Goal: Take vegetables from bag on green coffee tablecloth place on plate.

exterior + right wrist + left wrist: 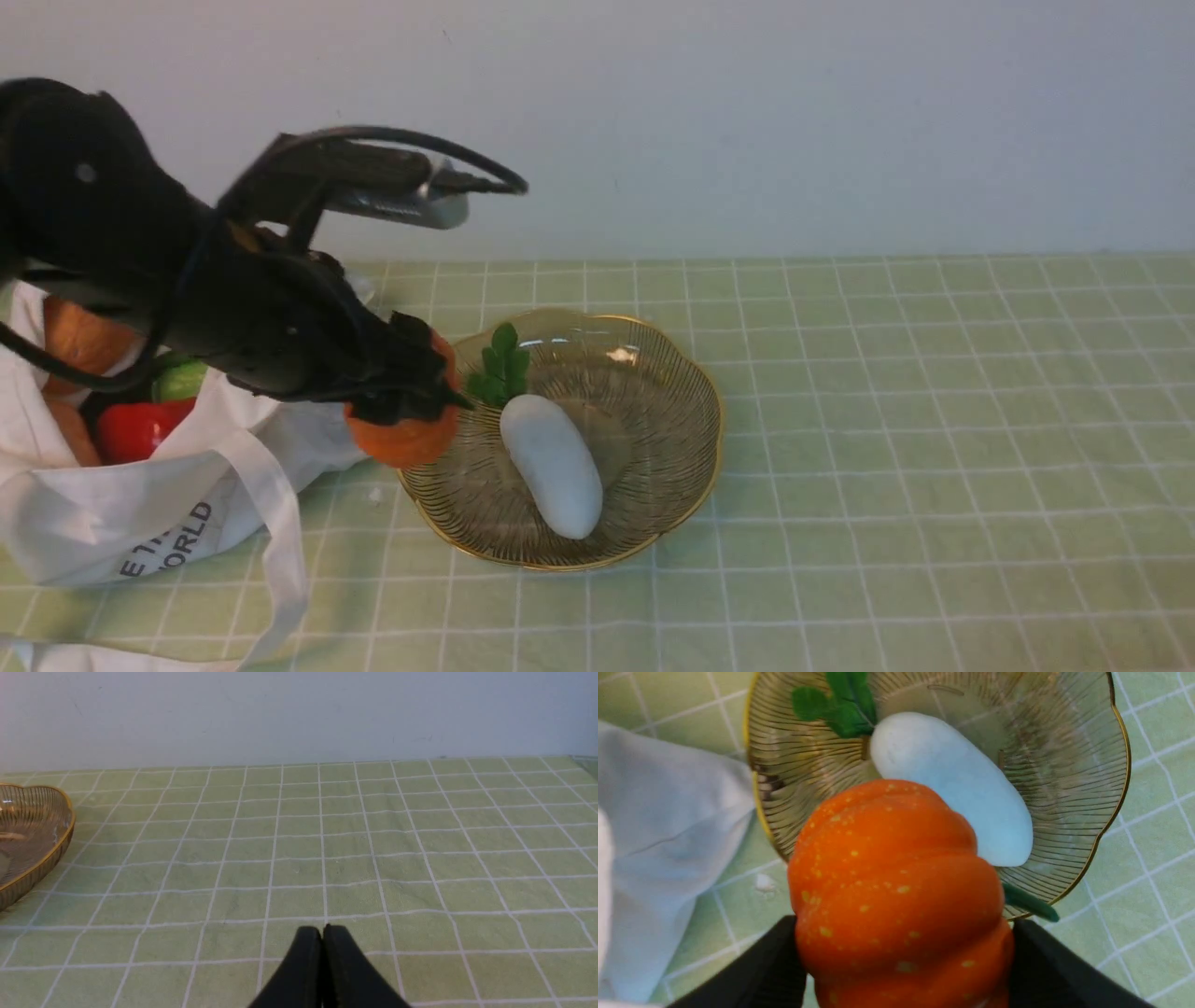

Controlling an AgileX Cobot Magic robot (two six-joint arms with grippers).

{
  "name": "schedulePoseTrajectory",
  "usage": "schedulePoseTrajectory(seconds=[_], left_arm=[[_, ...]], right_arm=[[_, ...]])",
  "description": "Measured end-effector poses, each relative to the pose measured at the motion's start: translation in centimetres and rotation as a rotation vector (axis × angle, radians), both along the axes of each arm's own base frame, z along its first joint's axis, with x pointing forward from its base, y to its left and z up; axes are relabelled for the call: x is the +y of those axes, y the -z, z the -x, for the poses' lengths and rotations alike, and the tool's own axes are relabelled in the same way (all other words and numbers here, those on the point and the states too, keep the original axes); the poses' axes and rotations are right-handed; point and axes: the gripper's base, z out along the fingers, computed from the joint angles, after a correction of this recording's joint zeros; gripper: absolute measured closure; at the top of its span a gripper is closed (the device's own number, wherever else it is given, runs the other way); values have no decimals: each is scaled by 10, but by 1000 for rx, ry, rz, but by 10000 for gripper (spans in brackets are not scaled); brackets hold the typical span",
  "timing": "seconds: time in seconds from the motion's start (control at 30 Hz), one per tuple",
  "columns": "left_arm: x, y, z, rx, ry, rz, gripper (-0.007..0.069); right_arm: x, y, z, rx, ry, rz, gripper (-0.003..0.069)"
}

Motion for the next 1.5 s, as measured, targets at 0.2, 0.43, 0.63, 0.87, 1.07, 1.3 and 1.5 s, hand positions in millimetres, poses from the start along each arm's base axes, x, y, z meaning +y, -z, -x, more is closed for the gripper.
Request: schedulePoseTrajectory(seconds=[0.2, 0.43, 0.63, 0.87, 1.07, 1.3, 1.5], left_arm=[[-23, 42, -28, 7, -19, 4, 136], [-27, 71, -43, 45, -101, 21, 110], [-28, 73, -46, 43, -119, 29, -31], [-30, 38, -49, 29, -83, 27, 82], [-10, -54, -4, -148, -37, 31, 581], [21, -91, 75, -349, -46, 99, 629], [41, -79, 129, -451, -75, 170, 629]], right_arm=[[0, 0, 0, 0, 0, 0, 673], [0, 0, 0, 0, 0, 0, 673], [0, 0, 0, 0, 0, 0, 673], [0, 0, 0, 0, 0, 0, 673], [0, 0, 0, 0, 0, 0, 673], [0, 0, 0, 0, 0, 0, 673], [0, 0, 0, 0, 0, 0, 673]])
